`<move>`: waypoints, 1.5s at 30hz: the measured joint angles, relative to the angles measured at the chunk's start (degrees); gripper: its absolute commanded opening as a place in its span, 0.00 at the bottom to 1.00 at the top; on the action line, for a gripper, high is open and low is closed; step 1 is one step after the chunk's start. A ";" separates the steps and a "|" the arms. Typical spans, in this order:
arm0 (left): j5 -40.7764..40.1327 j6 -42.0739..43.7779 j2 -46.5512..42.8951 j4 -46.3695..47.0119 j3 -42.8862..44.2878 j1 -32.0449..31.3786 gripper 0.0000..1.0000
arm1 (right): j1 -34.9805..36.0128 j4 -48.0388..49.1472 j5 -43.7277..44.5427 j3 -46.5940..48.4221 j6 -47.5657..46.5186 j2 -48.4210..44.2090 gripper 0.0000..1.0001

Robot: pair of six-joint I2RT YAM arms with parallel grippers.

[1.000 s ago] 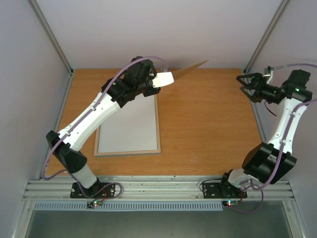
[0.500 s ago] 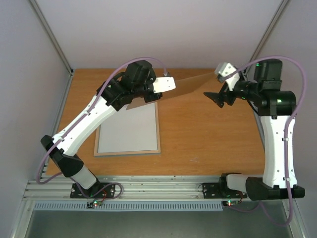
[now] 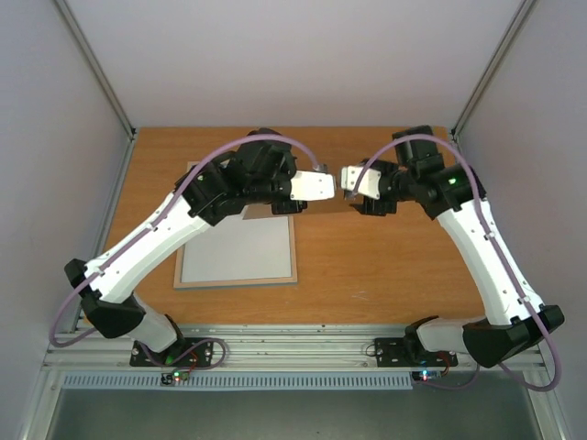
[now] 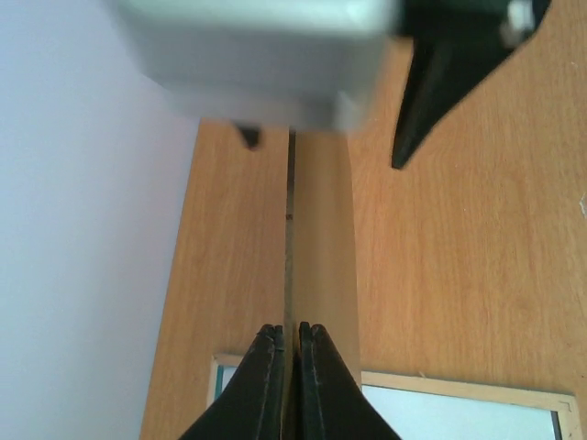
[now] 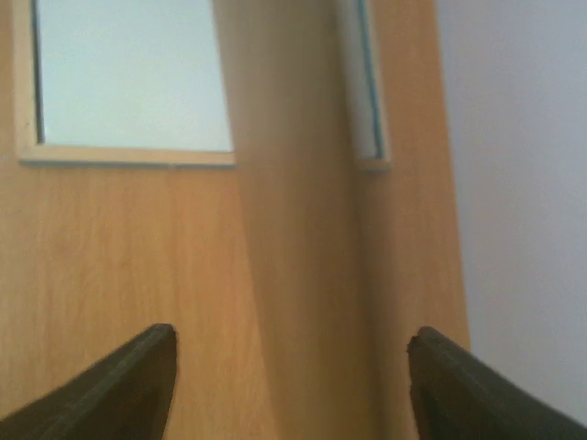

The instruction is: Put the photo into the frame

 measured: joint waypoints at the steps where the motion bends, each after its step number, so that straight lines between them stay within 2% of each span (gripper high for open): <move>1: 0.02 -0.02 -0.42 -0.02 -0.15 -0.09 0.00 | 0.63 0.02 0.55 -1.57 -0.72 -0.28 0.58; 6: 0.13 0.44 -1.99 -1.86 -1.57 -0.09 0.01 | 2.99 3.52 3.98 -10.29 -3.10 -2.40 0.15; 9: 0.94 -0.11 -2.16 -2.54 -2.12 -0.24 0.04 | 3.17 5.97 5.60 -10.93 -3.04 -2.95 0.02; 10: 1.46 -0.57 -2.38 -2.91 -2.19 -0.28 0.11 | 3.23 5.92 5.81 -11.19 -2.91 -3.32 0.01; 12: 0.94 -1.25 -3.28 -2.80 -2.89 -0.48 0.34 | 3.32 8.31 6.60 -11.72 -3.13 -4.26 0.01; 15: -0.48 -4.68 -5.84 -2.38 -4.22 -0.11 0.78 | 3.50 11.67 8.17 -13.33 -3.98 -6.69 0.01; 17: -0.96 -7.54 -8.09 -2.80 -4.74 0.22 0.97 | 3.43 14.84 9.51 -15.65 -4.68 -9.09 0.01; 21: 1.36 -15.39 -12.72 -3.74 -4.70 3.10 0.99 | 3.45 22.60 10.40 -21.44 -6.95 -13.46 0.01; 27: 14.56 -32.96 -16.17 -4.33 -1.29 19.98 0.99 | 3.43 39.23 7.69 -35.41 -14.73 -23.08 0.01; 33: 27.52 -47.39 -16.92 -3.28 -1.95 30.47 0.99 | 3.45 51.19 -2.97 -46.18 -22.23 -31.89 0.01; 38: 40.72 -58.05 -16.90 -2.25 -8.26 40.79 0.99 | 3.45 56.59 -12.37 -50.21 -24.30 -38.03 0.01; 45: 51.21 -61.57 -12.92 -3.82 -10.14 43.69 0.92 | 3.45 56.68 -20.87 -51.08 -25.09 -46.51 0.01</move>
